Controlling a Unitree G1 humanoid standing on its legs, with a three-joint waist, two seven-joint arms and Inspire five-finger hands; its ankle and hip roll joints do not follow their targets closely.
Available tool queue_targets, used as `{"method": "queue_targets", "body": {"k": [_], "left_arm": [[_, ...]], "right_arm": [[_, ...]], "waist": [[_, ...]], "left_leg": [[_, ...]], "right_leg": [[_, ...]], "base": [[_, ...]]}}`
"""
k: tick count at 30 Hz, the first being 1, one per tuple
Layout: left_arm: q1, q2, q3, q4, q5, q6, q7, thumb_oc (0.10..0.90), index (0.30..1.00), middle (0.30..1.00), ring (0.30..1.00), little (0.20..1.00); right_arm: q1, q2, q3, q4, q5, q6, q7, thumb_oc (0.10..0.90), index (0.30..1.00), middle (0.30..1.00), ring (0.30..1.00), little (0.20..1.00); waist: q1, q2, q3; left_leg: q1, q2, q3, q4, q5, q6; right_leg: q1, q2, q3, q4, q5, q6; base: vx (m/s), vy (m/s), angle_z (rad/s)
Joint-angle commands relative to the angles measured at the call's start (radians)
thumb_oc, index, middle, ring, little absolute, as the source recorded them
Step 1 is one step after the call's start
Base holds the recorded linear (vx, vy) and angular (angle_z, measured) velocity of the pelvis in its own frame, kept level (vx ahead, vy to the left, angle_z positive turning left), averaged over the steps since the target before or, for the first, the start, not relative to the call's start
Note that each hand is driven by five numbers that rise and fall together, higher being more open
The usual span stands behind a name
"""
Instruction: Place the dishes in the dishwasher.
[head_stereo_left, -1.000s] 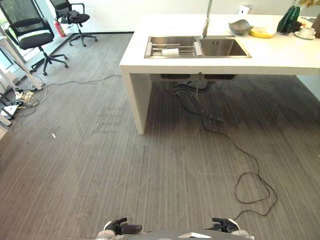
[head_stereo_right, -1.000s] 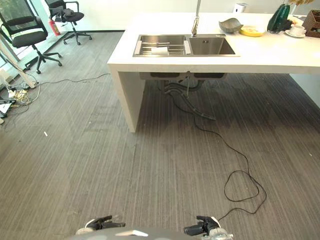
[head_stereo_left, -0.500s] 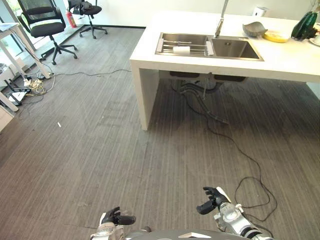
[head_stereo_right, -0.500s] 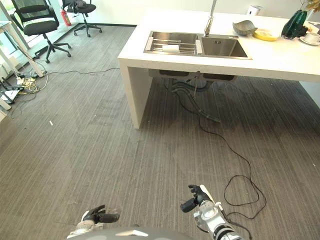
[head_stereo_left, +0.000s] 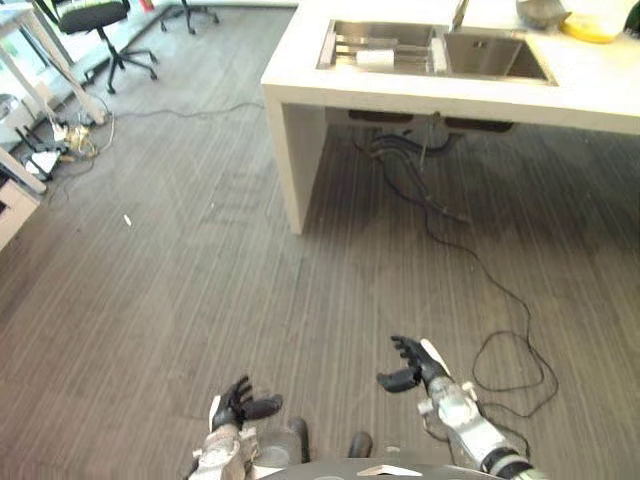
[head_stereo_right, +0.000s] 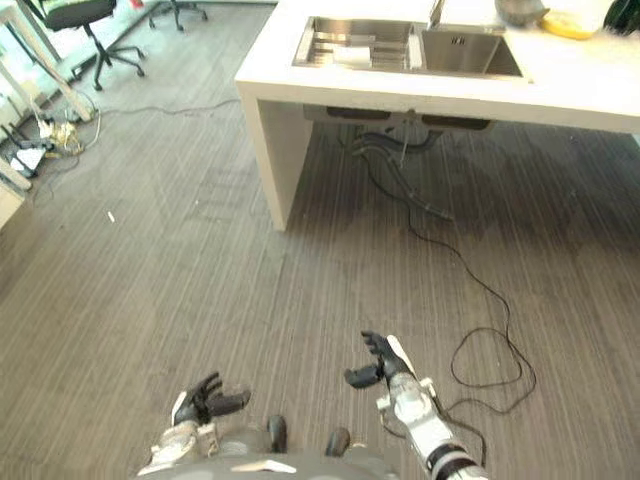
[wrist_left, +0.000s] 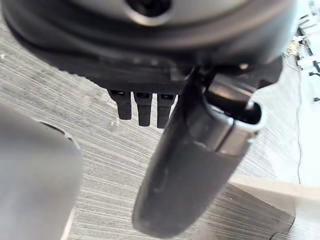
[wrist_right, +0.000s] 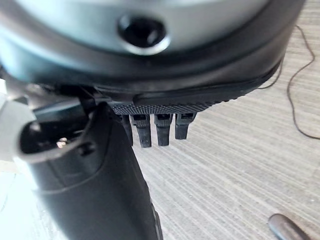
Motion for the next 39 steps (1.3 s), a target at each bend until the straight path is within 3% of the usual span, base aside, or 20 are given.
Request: {"method": "queue_targets", "body": {"k": [1,3,4,6,8,10,13,16,18,21,22,25,26,27,28,30,31,37,38,39], "left_arm": [[-0.042,-0.043,-0.072,0.062,-0.054,-0.023,0.012,0.8,0.9,0.9,0.9,0.9],[-0.076,-0.068,-0.06,0.124,-0.061,-0.016,0.034,0.8,0.9,0.9,0.9,0.9],[-0.075,-0.086,-0.051,0.131,-0.06,-0.018,0.063,0.8,0.9,0.9,0.9,0.9],[-0.058,-0.08,-0.07,0.1,0.003,-0.008,0.063,0.8,0.9,0.9,0.9,0.9],[-0.052,-0.068,-0.058,0.065,0.003,-0.021,0.081,0.8,0.9,0.9,0.9,0.9],[-0.051,-0.057,-0.038,0.029,-0.008,-0.038,0.108,0.8,0.9,0.9,0.9,0.9],[-0.109,-0.033,-0.024,-0.1,-0.014,-0.081,0.225,0.8,0.9,0.9,0.9,0.9],[-0.24,0.048,-0.033,-0.163,0.177,-0.036,0.295,0.8,0.9,0.9,0.9,0.9],[-0.395,0.162,-0.098,-0.085,0.428,-0.068,0.381,0.8,0.9,0.9,0.9,0.9],[-0.444,0.199,-0.087,-0.085,0.444,-0.089,0.414,0.8,0.9,0.9,0.9,0.9],[-0.484,0.247,-0.058,-0.162,0.479,-0.116,0.469,0.8,0.9,0.9,0.9,0.9],[-0.534,0.338,-0.062,-0.311,0.572,-0.095,0.448,0.8,0.9,0.9,0.9,0.9],[-0.577,0.446,-0.085,-0.43,0.71,-0.086,0.398,0.8,0.9,0.9,0.9,0.9],[-0.577,0.446,-0.085,-0.43,0.71,-0.086,0.398,0.8,0.9,0.9,0.9,0.9],[-0.588,0.453,-0.081,-0.489,0.764,-0.099,0.381,0.8,0.9,0.9,0.9,0.9],[-0.585,0.453,-0.08,-0.49,0.765,-0.099,0.38,0.8,0.9,0.9,0.9,0.9],[-0.61,0.447,-0.107,-0.507,0.821,-0.09,0.364,0.8,0.9,0.9,0.9,0.9],[-0.577,0.463,-0.093,-0.614,0.89,-0.123,0.305,0.8,0.9,0.9,0.9,0.9],[-0.559,0.461,-0.079,-0.645,0.878,-0.132,0.28,0.8,0.9,0.9,0.9,0.9],[-0.554,0.479,-0.083,-0.672,0.887,-0.146,0.245,0.8,0.9,0.9,0.9,0.9]], "right_arm": [[-0.032,-0.032,-0.015,0.016,0.089,-0.019,-0.034,0.8,0.9,0.9,0.9,0.9],[-0.046,-0.017,-0.009,0.06,0.093,-0.013,-0.043,0.8,0.9,0.9,0.9,0.9],[-0.035,-0.004,0.007,0.056,0.084,-0.011,-0.041,0.8,0.9,0.9,0.9,0.9],[-0.023,-0.009,0.03,0.041,0.065,-0.022,-0.034,0.8,0.9,0.9,0.9,0.9],[-0.027,-0.004,0.047,0.05,0.055,-0.024,-0.028,0.8,0.9,0.9,0.9,0.9],[-0.027,0.011,0.029,0.063,0.081,-0.028,-0.045,0.8,0.9,0.9,0.9,0.9],[-0.021,0.061,-0.015,0.062,0.15,-0.031,-0.101,0.8,0.9,0.9,0.9,0.9],[-0.026,0.092,-0.022,0.066,0.177,-0.037,-0.108,0.8,0.9,0.9,0.9,0.9],[-0.064,0.109,-0.013,0.149,0.188,-0.085,-0.101,0.8,0.9,0.9,0.9,0.9],[-0.084,0.103,-0.022,0.164,0.197,-0.101,-0.106,0.8,0.9,0.9,0.9,0.9],[-0.073,0.09,-0.06,0.171,0.209,-0.12,-0.111,0.8,0.9,0.9,0.9,0.9],[-0.05,0.06,-0.098,0.168,0.231,-0.133,-0.094,0.8,0.9,0.9,0.9,0.9],[-0.026,0.057,-0.105,0.183,0.243,-0.137,-0.058,0.8,0.9,0.9,0.9,0.9],[-0.026,0.057,-0.105,0.183,0.243,-0.137,-0.058,0.8,0.9,0.9,0.9,0.9],[-0.017,0.063,-0.1,0.197,0.242,-0.14,-0.041,0.8,0.9,0.9,0.9,0.9],[-0.017,0.063,-0.099,0.198,0.242,-0.141,-0.04,0.8,0.9,0.9,0.9,0.9],[0.009,0.058,-0.104,0.222,0.258,-0.139,-0.023,0.8,0.9,0.9,0.9,0.9],[0.04,0.071,-0.112,0.25,0.258,-0.126,0.01,0.8,0.9,0.9,0.9,0.9],[0.047,0.059,-0.112,0.251,0.234,-0.123,0.019,0.8,0.9,0.9,0.9,0.9],[0.035,0.038,-0.107,0.254,0.224,-0.119,0.035,0.8,0.9,0.9,0.9,0.9]], "waist": [[0.021,0.0,0.018],[0.022,0.015,0.009],[0.025,0.034,-0.004],[0.031,0.044,-0.008],[0.051,0.048,-0.013],[0.047,0.054,-0.034],[0.044,0.032,-0.064],[0.032,-0.004,-0.081],[-0.003,-0.004,-0.084],[-0.015,0.02,-0.076],[-0.057,0.041,-0.063],[-0.102,0.059,-0.057],[-0.138,0.062,-0.057],[-0.138,0.062,-0.057],[-0.159,0.052,-0.077],[-0.163,0.055,-0.076],[-0.19,0.041,-0.094],[-0.178,0.035,-0.136],[-0.173,0.035,-0.14],[-0.166,0.022,-0.125]], "left_leg": [[-0.016,0.086,0.046,0.114,0.103,-0.05],[-0.043,0.151,0.139,-0.051,0.126,-0.042],[-0.031,0.175,0.181,-0.259,0.175,-0.036],[-0.045,0.21,0.174,-0.442,0.23,-0.04],[-0.067,0.248,0.126,-0.492,0.269,-0.054],[-0.028,0.26,0.179,-0.49,0.286,-0.055],[0.004,0.217,0.227,-0.481,0.297,-0.029],[0.05,0.138,0.232,-0.493,0.214,0.035],[0.121,0.091,0.238,-0.502,0.139,0.088],[0.143,0.1,0.238,-0.505,0.125,0.1],[0.202,0.084,0.224,-0.517,0.088,0.117],[0.236,0.065,0.201,-0.52,0.066,0.108],[0.264,0.042,0.187,-0.52,0.044,0.091],[0.264,0.042,0.187,-0.52,0.044,0.091],[0.278,0.036,0.162,-0.52,0.028,0.063],[0.281,0.039,0.158,-0.52,0.028,0.062],[0.288,0.034,0.134,-0.52,0.017,0.048],[0.308,0.039,0.123,-0.511,0.028,0.027],[0.311,0.045,0.116,-0.473,0.028,0.011],[0.252,0.061,0.088,-0.291,0.021,-0.016]], "right_leg": [[0.095,-0.03,0.01,-0.026,-0.07,0.123],[0.14,-0.016,-0.003,-0.052,-0.09,0.138],[0.174,0.001,0.013,-0.057,-0.103,0.162],[0.217,0.003,0.033,-0.054,-0.132,0.183],[0.252,0.007,0.079,-0.049,-0.152,0.186],[0.285,0.015,0.107,-0.049,-0.169,0.193],[0.281,-0.024,0.105,0.072,-0.185,0.208],[0.158,-0.076,0.125,0.325,-0.042,0.28],[0.041,-0.112,0.144,0.612,0.163,0.348],[-0.007,-0.095,0.158,0.708,0.196,0.35],[-0.105,-0.113,0.149,0.801,0.177,0.345],[-0.168,-0.107,0.149,0.723,0.12,0.328],[-0.203,-0.127,0.153,0.537,0.029,0.294],[-0.203,-0.127,0.153,0.537,0.029,0.294],[-0.177,-0.119,0.17,0.296,-0.006,0.271],[-0.164,-0.115,0.164,0.278,0.001,0.27],[-0.137,-0.093,0.242,0.129,0.01,0.263],[-0.063,-0.087,0.209,0.082,0.028,0.251],[-0.023,-0.084,0.184,0.048,0.031,0.238],[0.024,-0.075,0.189,0.003,0.026,0.211]], "base": [[0.13,-0.03,-0.06],[0.39,0.119,-0.17],[0.62,0.267,-0.05],[0.52,0.209,-0.19],[0.41,0.109,-0.58],[0.42,0.108,-1.05],[0.46,0.145,-0.49],[0.36,0.178,-0.33],[0.48,0.259,0.02],[0.26,0.135,0.23],[0.41,0.154,0.34],[0.41,0.08,0.08],[0.27,-0.018,0.27],[0.51,-0.127,0.68],[0.24,-0.112,0.62],[0.22,-0.102,0.63],[0.19,-0.091,0.35],[0.17,-0.133,0.34],[0.22,-0.317,0.1],[0.24,-0.385,0.13]]}}
